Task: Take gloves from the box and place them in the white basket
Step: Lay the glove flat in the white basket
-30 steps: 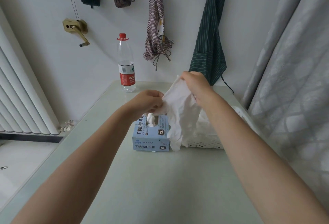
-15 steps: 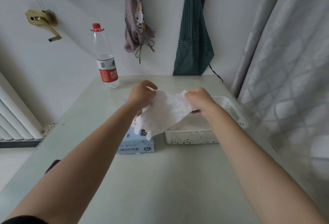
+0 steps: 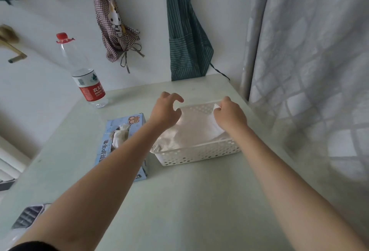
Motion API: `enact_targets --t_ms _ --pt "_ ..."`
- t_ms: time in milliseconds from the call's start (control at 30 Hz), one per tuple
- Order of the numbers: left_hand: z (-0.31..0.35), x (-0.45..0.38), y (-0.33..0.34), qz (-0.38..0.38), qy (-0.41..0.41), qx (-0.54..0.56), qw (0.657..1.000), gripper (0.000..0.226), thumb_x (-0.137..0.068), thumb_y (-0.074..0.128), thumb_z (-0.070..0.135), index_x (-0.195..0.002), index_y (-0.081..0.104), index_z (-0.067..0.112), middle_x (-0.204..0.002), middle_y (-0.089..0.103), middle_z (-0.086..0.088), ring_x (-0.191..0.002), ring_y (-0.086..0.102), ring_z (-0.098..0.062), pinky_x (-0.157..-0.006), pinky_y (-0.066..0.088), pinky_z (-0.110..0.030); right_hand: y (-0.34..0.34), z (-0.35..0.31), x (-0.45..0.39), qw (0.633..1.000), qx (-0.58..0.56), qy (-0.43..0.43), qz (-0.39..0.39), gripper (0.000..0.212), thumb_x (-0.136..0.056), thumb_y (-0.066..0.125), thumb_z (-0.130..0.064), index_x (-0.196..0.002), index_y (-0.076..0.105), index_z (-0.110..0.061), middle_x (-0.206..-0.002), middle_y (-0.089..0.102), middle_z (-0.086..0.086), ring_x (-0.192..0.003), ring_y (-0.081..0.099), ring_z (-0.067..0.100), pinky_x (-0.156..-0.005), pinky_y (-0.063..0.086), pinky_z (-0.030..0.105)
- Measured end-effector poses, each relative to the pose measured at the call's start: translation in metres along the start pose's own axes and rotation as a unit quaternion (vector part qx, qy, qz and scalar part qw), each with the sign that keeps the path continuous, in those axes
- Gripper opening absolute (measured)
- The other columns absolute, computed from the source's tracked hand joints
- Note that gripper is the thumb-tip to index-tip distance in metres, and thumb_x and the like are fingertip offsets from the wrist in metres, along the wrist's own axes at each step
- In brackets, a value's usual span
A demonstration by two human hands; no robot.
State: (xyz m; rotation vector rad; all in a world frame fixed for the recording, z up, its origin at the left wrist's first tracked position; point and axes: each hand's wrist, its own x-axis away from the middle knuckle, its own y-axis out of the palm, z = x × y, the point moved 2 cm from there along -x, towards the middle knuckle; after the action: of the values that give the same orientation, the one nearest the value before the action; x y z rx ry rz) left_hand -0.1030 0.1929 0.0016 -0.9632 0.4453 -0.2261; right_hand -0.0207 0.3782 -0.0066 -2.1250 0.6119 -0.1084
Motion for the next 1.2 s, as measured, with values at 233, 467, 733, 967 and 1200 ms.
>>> enact_targets --t_ms 233,467,733,967,1200 --pt "0.02 0.017 0.024 -0.203 0.081 -0.09 0.972 0.055 -0.078 0.069 0.061 -0.126 0.057 0.037 -0.137 0.05 0.001 -0.128 0.041 -0.021 -0.11 0.034 -0.046 -0.002 0.005 0.002 0.98 0.181 -0.065 0.047 0.022 -0.091 0.041 0.004 -0.11 0.047 -0.003 -0.103 0.064 0.015 -0.09 0.065 0.034 -0.06 0.035 0.033" --pt "0.003 0.023 0.008 -0.223 0.039 -0.096 0.969 0.066 -0.077 0.071 0.061 -0.133 0.051 0.035 -0.133 0.051 0.0 -0.124 0.045 -0.021 -0.105 0.038 -0.04 0.001 -0.005 0.006 0.95 0.278 -0.09 0.109 0.024 -0.084 0.053 -0.002 -0.108 0.052 -0.007 -0.112 0.054 0.012 -0.104 0.053 0.029 -0.082 0.039 0.037" --pt "-0.048 0.048 -0.067 0.048 -0.096 -0.049 0.993 0.015 -0.09 0.057 0.025 -0.092 0.071 0.023 -0.094 0.069 0.004 -0.086 0.063 -0.018 -0.074 0.054 -0.031 0.044 -0.091 0.021 0.966 0.055 -0.249 -0.032 0.014 -0.094 0.048 -0.019 -0.094 0.061 -0.013 -0.095 0.059 0.003 -0.086 0.057 0.024 -0.076 0.044 0.035" --pt "-0.12 0.085 -0.107 -0.033 -0.234 -0.091 0.967 0.029 -0.084 0.066 0.044 -0.089 0.062 0.016 -0.087 0.059 0.001 -0.079 0.057 -0.019 -0.066 0.042 -0.029 0.102 -0.166 0.058 0.939 -0.005 -0.311 -0.148 0.015 -0.093 0.05 -0.017 -0.097 0.065 -0.016 -0.096 0.064 -0.001 -0.094 0.057 0.02 -0.08 0.046 0.034" --pt "-0.146 0.095 -0.101 0.037 -0.202 -0.007 0.979 0.014 -0.087 0.062 0.031 -0.074 0.064 0.024 -0.08 0.059 0.008 -0.075 0.055 -0.014 -0.063 0.041 -0.025 0.127 -0.194 0.069 0.93 0.089 -0.316 -0.164 0.018 -0.09 0.051 -0.017 -0.102 0.064 -0.019 -0.11 0.063 0.001 -0.11 0.052 0.024 -0.091 0.041 0.038"
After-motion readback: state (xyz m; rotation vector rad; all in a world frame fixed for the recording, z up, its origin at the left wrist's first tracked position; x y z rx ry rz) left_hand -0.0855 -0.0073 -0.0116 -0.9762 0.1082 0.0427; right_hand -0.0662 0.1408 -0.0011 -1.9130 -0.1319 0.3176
